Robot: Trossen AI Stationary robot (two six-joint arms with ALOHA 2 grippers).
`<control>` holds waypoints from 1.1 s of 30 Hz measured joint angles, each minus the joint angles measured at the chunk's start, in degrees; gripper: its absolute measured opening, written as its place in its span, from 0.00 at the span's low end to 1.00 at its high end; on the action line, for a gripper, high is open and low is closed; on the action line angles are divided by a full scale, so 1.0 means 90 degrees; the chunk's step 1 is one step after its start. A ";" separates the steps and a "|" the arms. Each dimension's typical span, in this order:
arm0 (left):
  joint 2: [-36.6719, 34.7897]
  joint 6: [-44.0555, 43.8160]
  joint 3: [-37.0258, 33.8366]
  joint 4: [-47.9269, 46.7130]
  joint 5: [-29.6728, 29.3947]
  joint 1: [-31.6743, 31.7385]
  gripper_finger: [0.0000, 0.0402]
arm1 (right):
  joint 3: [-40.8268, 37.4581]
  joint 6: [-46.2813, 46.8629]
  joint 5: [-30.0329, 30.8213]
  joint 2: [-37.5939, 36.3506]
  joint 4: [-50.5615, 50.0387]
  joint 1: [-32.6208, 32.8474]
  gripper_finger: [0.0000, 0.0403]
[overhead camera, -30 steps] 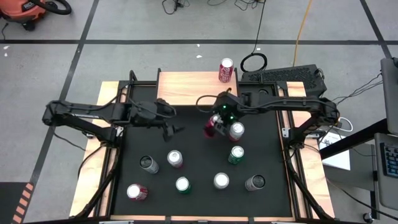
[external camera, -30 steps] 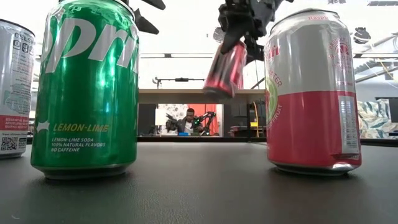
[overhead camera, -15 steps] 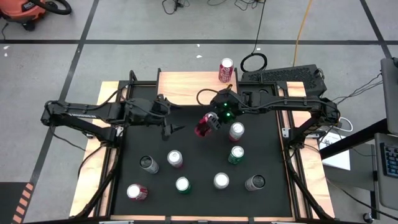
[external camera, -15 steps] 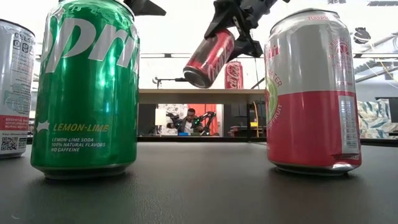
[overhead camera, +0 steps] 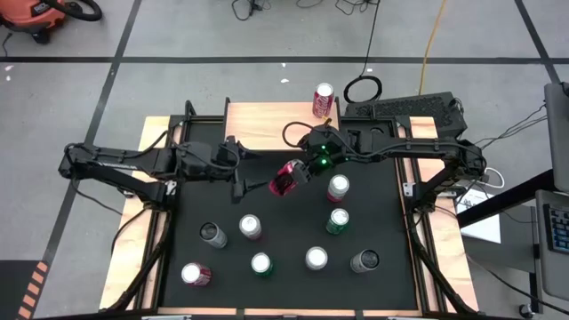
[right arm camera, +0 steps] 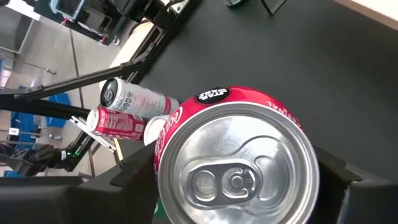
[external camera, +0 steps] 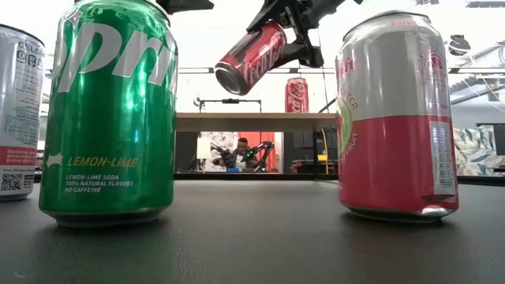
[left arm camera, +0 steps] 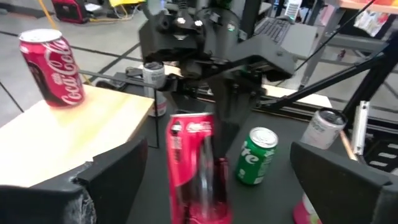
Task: Place canned beverage on shelf
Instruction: Put the top red soda can aligned with the other red soda can on the shelf
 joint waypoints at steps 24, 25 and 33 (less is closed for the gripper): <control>0.0155 -0.1118 0.0157 -0.1182 -0.1068 -0.0450 1.00 | 0.0000 0.0433 -0.0005 0.0000 0.0496 -0.0044 0.66; 0.0201 -0.1165 0.0155 -0.1239 -0.0988 -0.0450 1.00 | 0.0000 0.0461 -0.0005 0.0000 0.0543 -0.0044 0.66; 0.0740 -0.0660 0.0155 -0.1282 -0.0892 -0.0385 1.00 | 0.0000 0.0642 0.0005 0.0000 0.0592 -0.0044 0.66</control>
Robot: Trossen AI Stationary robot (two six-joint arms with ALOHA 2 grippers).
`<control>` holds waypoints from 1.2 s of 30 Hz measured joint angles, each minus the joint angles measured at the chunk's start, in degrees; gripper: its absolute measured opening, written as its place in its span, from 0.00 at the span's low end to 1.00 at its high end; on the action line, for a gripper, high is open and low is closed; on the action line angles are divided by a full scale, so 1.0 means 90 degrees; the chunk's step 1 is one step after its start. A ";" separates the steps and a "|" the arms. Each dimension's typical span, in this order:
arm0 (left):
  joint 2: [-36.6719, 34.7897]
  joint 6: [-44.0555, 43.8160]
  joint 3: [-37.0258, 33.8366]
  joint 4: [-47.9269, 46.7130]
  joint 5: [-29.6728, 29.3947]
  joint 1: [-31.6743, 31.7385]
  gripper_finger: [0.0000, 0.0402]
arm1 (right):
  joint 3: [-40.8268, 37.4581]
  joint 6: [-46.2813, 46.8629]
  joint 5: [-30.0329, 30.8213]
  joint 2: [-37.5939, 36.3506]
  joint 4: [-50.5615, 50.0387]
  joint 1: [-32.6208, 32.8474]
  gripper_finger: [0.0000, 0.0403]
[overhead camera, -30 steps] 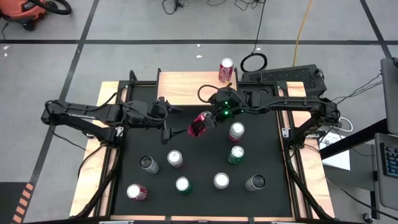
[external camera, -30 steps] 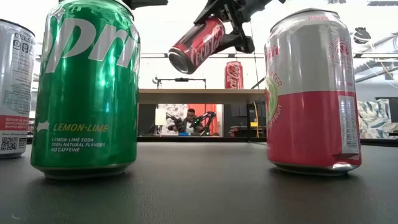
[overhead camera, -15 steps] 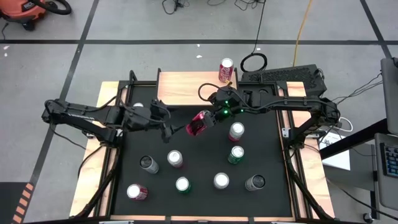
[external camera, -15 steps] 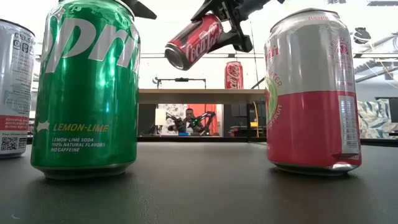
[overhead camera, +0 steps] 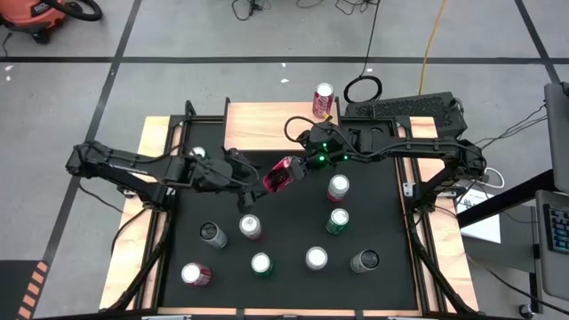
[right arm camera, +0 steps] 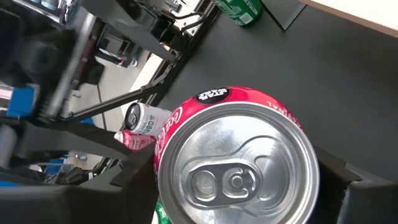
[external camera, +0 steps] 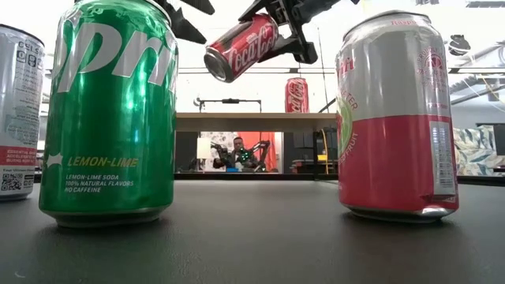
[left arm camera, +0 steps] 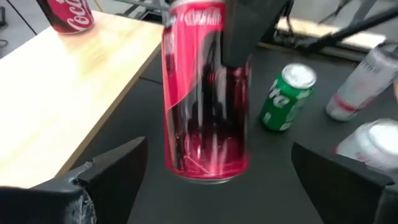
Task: Place canned beverage on shelf
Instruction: Put the top red soda can aligned with the other red soda can on the shelf
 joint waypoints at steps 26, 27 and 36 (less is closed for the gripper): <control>0.0834 0.0386 -0.0002 0.0929 0.0408 0.0365 0.91 | 0.0000 0.0349 0.0022 0.0000 -0.0032 0.0000 0.66; 0.0834 0.0405 -0.0002 0.0922 0.0408 0.0368 0.89 | 0.0000 0.0349 0.0022 0.0000 -0.0032 0.0000 0.66; 0.0834 0.0513 -0.0005 0.0879 0.0406 0.0392 0.72 | 0.0000 0.0334 0.0005 0.0000 -0.0051 -0.0002 0.66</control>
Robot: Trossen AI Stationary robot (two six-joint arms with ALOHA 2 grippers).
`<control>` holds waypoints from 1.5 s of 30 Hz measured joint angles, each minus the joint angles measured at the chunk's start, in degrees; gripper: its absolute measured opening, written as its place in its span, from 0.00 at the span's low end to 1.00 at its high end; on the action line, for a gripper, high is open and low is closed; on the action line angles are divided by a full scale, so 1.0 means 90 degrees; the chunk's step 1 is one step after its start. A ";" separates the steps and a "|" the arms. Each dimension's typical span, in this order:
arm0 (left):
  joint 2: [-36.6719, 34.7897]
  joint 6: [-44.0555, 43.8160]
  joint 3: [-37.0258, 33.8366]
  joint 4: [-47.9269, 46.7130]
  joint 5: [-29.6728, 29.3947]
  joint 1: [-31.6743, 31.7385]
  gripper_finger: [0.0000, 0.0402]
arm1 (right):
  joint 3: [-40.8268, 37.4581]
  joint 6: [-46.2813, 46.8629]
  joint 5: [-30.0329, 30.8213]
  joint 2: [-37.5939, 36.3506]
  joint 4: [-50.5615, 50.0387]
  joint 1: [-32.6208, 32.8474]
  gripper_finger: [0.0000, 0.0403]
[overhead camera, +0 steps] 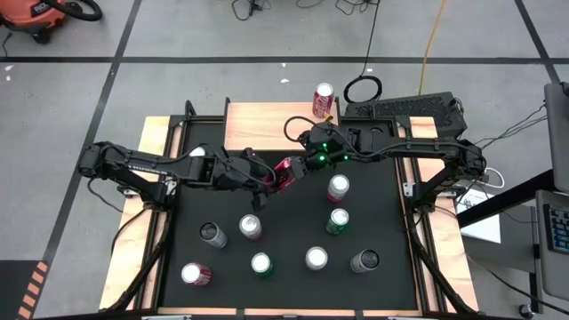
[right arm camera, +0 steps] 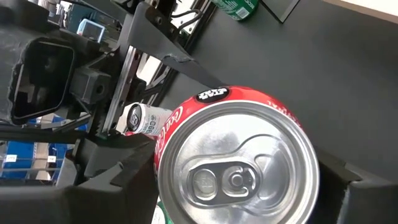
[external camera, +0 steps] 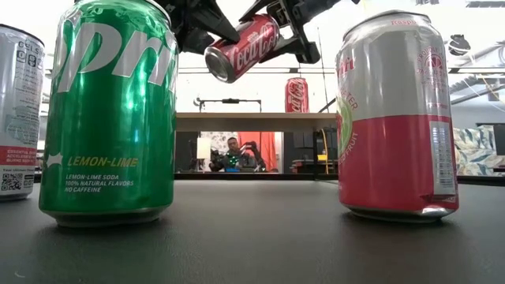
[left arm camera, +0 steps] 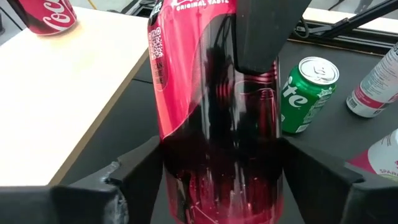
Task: Place canned beverage on shelf
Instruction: Put the top red soda can aligned with the other red soda can on the shelf
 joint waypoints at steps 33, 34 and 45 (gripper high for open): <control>-0.0005 -0.0359 0.0000 -0.0118 0.0146 0.0007 0.82 | 0.0000 0.0165 -0.0017 0.0000 0.0029 0.0002 0.66; -0.0005 -0.0361 0.0000 -0.0119 0.0146 0.0009 0.82 | 0.0000 0.0165 -0.0017 0.0000 0.0029 0.0002 0.66; -0.0005 -0.0367 0.0000 -0.0254 0.0221 0.0012 0.82 | 0.0000 0.0165 -0.0017 0.0000 0.0031 0.0002 0.66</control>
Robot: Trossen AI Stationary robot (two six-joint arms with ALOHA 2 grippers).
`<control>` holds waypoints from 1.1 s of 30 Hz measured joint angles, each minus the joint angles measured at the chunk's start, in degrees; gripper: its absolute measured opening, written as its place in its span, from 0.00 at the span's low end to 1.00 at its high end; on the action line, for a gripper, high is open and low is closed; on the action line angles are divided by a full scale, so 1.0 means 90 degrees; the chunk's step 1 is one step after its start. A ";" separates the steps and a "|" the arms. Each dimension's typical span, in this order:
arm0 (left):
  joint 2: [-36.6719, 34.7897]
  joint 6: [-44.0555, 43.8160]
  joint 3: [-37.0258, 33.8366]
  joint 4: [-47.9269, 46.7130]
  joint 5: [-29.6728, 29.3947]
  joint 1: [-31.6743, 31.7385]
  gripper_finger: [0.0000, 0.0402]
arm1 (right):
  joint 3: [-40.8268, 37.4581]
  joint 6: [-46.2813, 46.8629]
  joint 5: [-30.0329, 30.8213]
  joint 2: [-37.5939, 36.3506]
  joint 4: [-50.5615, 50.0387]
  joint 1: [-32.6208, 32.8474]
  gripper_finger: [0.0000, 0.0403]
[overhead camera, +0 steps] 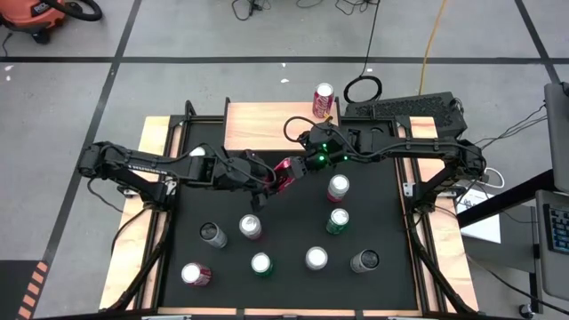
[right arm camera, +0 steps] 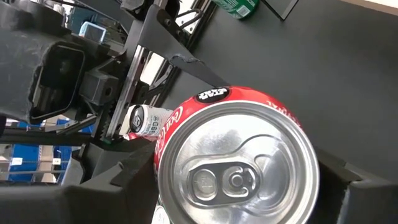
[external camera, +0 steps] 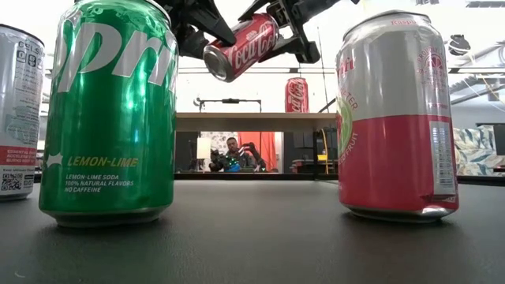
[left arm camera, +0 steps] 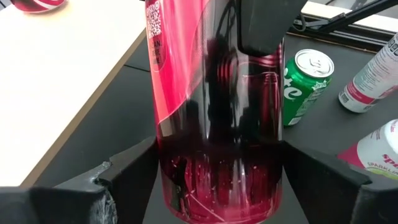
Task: Place canned beverage on shelf
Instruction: Put the top red soda can aligned with the other red soda can on the shelf
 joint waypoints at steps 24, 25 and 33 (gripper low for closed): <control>0.0273 0.0028 -0.0005 -0.0176 -0.0006 0.0172 0.99 | 0.0000 0.0114 0.0007 0.0000 0.0110 -0.0005 0.66; 0.0277 0.0023 0.0003 -0.0085 -0.0011 0.0189 0.99 | 0.0000 0.0118 0.0007 0.0000 0.0109 -0.0005 0.66; 0.0284 0.0012 0.0005 0.0081 -0.0032 0.0206 0.97 | 0.0001 0.0144 0.0005 0.0000 0.0105 -0.0005 0.66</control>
